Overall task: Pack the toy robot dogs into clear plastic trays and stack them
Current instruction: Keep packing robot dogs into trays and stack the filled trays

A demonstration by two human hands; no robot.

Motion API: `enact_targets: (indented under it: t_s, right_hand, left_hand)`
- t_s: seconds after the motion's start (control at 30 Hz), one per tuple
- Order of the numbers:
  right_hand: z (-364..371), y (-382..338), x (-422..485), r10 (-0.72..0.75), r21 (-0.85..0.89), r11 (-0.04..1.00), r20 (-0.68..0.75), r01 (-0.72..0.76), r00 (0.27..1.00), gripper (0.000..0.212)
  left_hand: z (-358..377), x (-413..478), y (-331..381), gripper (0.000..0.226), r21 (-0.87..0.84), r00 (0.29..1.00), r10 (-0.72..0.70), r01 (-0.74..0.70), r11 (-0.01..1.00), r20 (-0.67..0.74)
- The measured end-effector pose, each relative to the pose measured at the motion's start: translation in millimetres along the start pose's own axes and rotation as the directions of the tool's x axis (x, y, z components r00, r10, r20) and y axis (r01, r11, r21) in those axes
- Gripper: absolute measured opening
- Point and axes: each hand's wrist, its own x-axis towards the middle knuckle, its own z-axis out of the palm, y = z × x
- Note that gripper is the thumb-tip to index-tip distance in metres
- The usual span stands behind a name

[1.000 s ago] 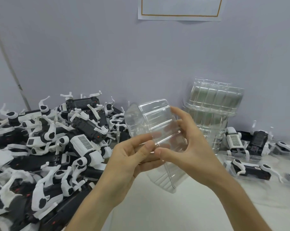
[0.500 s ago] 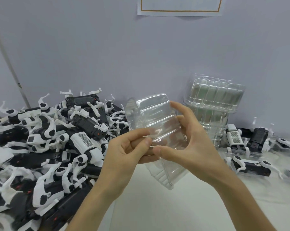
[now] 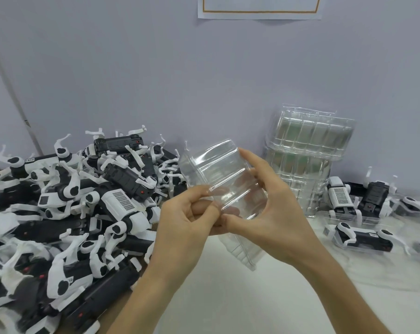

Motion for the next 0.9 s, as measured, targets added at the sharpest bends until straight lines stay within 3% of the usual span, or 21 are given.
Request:
enact_targets:
  t_s: [0.2, 0.43, 0.63, 0.9]
  right_hand:
    - [0, 6, 4, 0.009, -0.025, 1.000, -0.034, -0.009, 0.999, 0.096]
    - [-4, 13, 8, 0.023, -0.001, 1.000, -0.027, -0.023, 0.999, 0.093]
    - [-7, 16, 10, -0.007, 0.002, 1.000, -0.032, 0.007, 0.999, 0.075]
    - [-14, 27, 12, 0.014, 0.043, 0.999, -0.084, -0.011, 0.996, 0.082]
  left_hand:
    - [4, 1, -1, 0.019, 0.007, 0.997, -0.046, 0.046, 0.999, -0.057]
    - [8, 4, -4, 0.024, 0.016, 0.996, -0.066, 0.067, 0.998, -0.063]
    - [9, 6, -5, 0.026, 0.017, 0.994, -0.092, 0.093, 0.996, -0.055]
    - [4, 7, -2, 0.027, 0.058, 0.994, -0.107, 0.109, 0.992, -0.034]
